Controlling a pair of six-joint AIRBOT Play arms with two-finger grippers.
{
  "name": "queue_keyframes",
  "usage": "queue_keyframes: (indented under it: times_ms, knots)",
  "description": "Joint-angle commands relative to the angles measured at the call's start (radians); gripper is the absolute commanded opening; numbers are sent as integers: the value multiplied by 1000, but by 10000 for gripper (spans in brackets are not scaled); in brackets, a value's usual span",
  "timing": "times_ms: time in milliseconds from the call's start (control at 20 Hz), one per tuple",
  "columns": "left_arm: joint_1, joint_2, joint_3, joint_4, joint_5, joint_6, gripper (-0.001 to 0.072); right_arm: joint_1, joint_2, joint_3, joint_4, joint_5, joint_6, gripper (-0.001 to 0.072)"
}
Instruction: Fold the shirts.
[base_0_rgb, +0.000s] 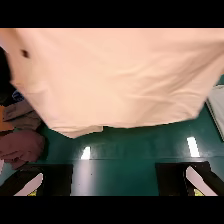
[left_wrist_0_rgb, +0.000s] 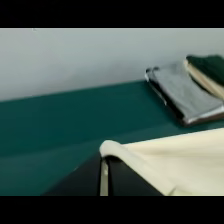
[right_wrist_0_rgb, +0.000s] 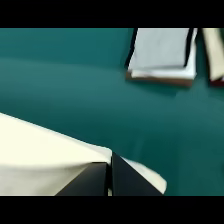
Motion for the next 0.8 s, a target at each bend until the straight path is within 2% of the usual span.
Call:
queue_keyframes:
  times_ms: [0, 100, 300, 350, 400, 450, 550, 650, 750]
  knots:
    - [0, -218, -100, -10, -43, -1, 28, 166, -230, 0, -172, 35, 107, 16]
    - [1, -364, -138, -7, -28, 2, 28, 259, -393, 2, -241, 11, 126, 16]
    - [1, -563, -139, 8, 15, 5, 30, 344, -624, 2, -243, -138, 172, 23]
    - [1, -571, -139, 24, 26, -3, 150, 346, -646, 2, -238, -162, 173, 166]
    - [6, -568, -133, 48, 29, -22, 480, 345, -655, 3, -240, -171, 179, 370]
    - [21, -565, -114, 53, 2, -51, 591, 334, -655, 3, -239, -159, 179, 373]
    - [73, -558, -78, 39, -127, -81, 592, 305, -636, -1, -182, -87, 152, 373]
    - [111, -539, -121, 42, -235, -69, 592, 268, -578, -65, -78, -44, 90, 372]
    - [123, -496, -250, 43, -255, -69, 593, 242, -493, -186, -7, -55, 70, 372]
